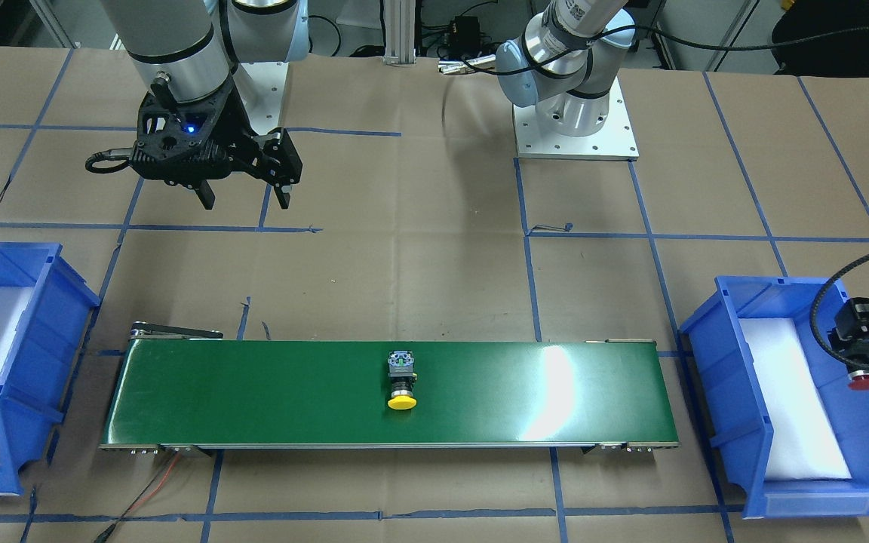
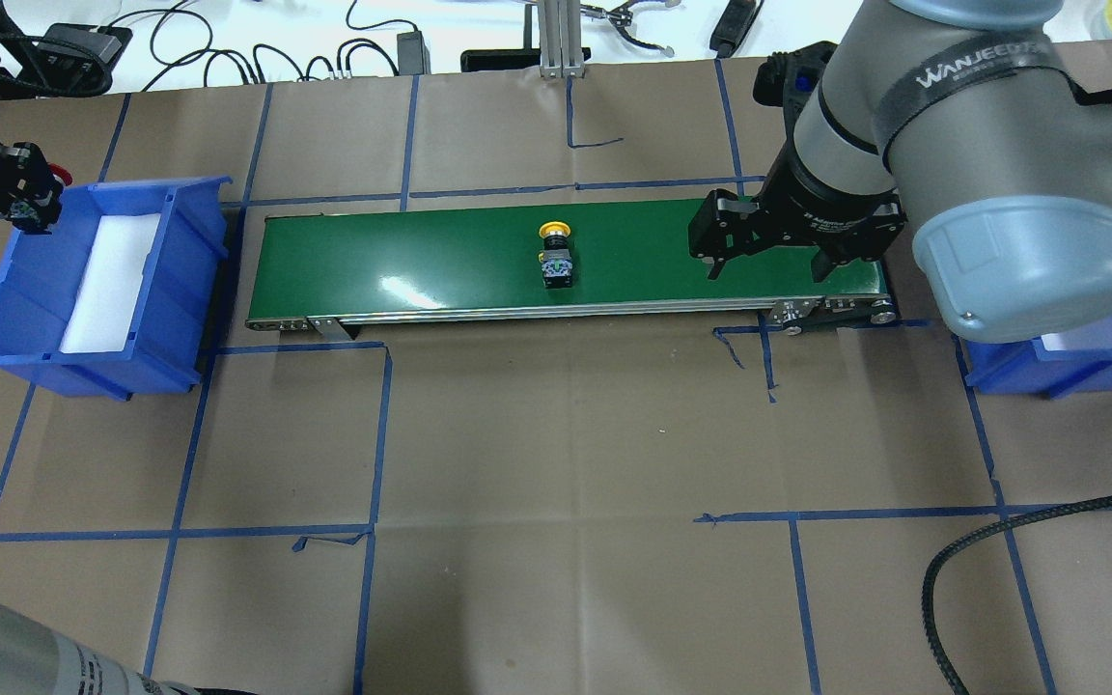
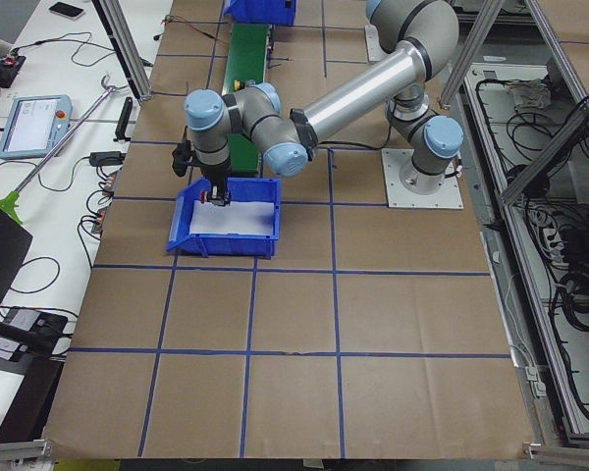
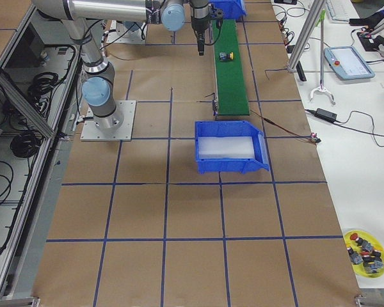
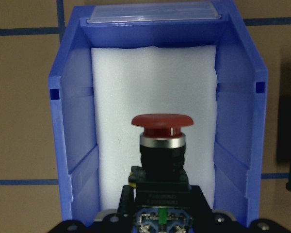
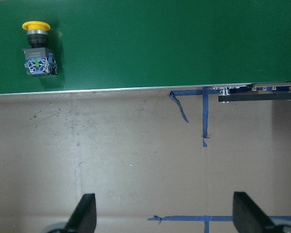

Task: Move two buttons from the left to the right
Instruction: 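Lift the red button and carry it to the conveyor start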

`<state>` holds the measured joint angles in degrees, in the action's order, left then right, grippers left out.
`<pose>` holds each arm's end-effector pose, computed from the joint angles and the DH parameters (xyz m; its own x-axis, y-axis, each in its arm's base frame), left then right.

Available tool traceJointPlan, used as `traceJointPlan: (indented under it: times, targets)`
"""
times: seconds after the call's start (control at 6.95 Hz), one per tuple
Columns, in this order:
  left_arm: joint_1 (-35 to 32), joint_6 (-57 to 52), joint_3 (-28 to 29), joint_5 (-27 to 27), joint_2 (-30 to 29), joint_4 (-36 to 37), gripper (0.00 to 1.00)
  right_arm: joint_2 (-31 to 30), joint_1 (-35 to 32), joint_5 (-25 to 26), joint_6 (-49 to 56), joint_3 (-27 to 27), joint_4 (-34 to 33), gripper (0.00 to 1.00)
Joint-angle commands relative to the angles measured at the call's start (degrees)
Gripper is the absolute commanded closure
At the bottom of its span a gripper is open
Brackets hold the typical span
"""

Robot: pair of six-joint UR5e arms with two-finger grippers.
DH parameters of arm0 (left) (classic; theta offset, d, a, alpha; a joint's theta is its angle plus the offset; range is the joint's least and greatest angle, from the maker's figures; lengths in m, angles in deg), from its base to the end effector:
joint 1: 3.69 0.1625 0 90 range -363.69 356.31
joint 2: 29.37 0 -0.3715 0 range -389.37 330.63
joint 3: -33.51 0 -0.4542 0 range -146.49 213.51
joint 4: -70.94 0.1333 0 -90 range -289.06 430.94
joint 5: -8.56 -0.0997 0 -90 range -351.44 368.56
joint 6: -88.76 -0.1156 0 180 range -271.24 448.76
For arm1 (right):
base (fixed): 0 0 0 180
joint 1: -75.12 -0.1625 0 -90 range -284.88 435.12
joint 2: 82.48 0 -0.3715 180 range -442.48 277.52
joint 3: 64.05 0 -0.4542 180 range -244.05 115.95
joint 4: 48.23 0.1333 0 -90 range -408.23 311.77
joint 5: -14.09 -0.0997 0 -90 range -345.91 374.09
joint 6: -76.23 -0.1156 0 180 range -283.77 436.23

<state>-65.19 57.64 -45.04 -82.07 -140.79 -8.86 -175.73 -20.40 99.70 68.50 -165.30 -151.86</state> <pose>0.2100 -0.6634 0.3145 -0.9989 0.0457 -0.0115 0.0457 0.9990 0.0022 0.1934 -0.5231 0.3653 -0.9956 0.0308 -0.0887 0.0385 0.9955 -0.0870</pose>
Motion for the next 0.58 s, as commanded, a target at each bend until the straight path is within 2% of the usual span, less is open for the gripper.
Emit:
traceJointPlan:
  times: [0.0, 0.43]
  targets:
    - [-5.4, 6.8, -0.1, -0.3, 0.2, -0.5, 0.89, 0.0, 0.1, 0.0, 0.1, 0.0, 0.0, 0.0]
    - [-14.9, 18.4, -0.9, -0.3, 0.7, -0.4, 0.89, 0.0, 0.1, 0.0, 0.2, 0.0, 0.0, 0.0]
